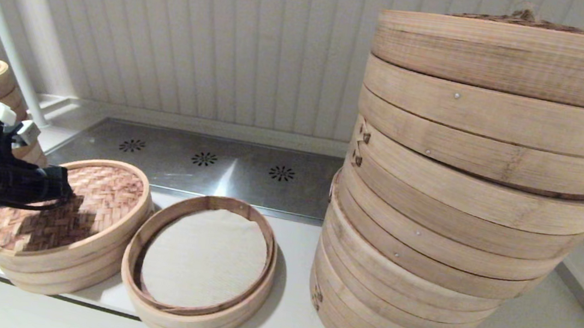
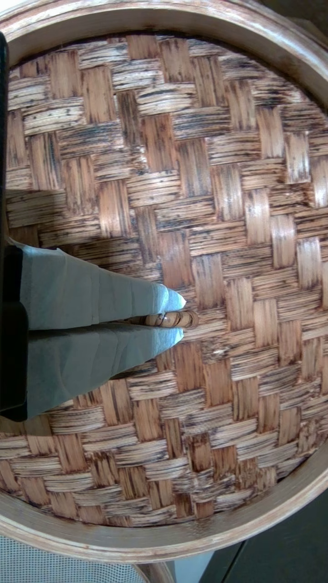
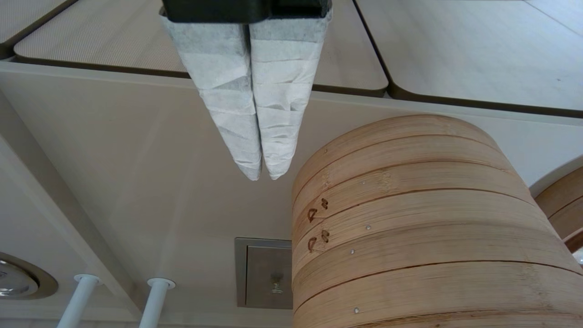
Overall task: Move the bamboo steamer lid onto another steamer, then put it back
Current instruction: Put the steamer
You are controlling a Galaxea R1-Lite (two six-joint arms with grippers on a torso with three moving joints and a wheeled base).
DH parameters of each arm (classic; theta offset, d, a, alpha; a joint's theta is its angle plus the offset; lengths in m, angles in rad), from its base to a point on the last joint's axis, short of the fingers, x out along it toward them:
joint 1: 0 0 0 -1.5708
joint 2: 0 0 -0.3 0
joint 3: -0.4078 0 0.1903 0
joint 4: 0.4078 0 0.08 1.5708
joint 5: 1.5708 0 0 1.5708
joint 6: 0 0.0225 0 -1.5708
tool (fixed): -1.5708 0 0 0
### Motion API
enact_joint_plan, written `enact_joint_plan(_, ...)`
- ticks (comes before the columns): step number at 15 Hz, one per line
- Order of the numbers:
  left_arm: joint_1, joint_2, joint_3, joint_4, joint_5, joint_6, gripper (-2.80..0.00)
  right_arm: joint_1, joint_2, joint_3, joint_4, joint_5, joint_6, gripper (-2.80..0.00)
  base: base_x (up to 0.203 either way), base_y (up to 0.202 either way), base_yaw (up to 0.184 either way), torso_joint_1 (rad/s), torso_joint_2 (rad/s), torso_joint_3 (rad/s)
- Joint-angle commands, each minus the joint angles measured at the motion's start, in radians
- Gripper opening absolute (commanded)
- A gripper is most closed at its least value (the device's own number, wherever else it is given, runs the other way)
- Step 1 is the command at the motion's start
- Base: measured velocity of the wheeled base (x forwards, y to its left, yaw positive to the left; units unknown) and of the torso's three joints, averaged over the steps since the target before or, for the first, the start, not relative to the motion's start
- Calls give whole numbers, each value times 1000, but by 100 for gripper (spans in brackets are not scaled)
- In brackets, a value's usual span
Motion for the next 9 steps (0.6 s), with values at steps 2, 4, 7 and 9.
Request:
enact_joint_plan(2,0,-1,-1,1,-1,-1,-280,0,1,0,0,0,0,-280,0,0,0,0,0,0)
enact_joint_plan(4,0,-1,4,1,1,-1,-280,0,1,0,0,0,0,-280,0,0,0,0,0,0)
enact_joint_plan(7,0,-9,4,1,-1,-2,0,0,1,0,0,0,-1,-280,0,0,0,0,0,0)
enact_joint_plan(9,0,-34,7,6,-2,-3,0,0,1,0,0,0,1,-280,0,0,0,0,0,0)
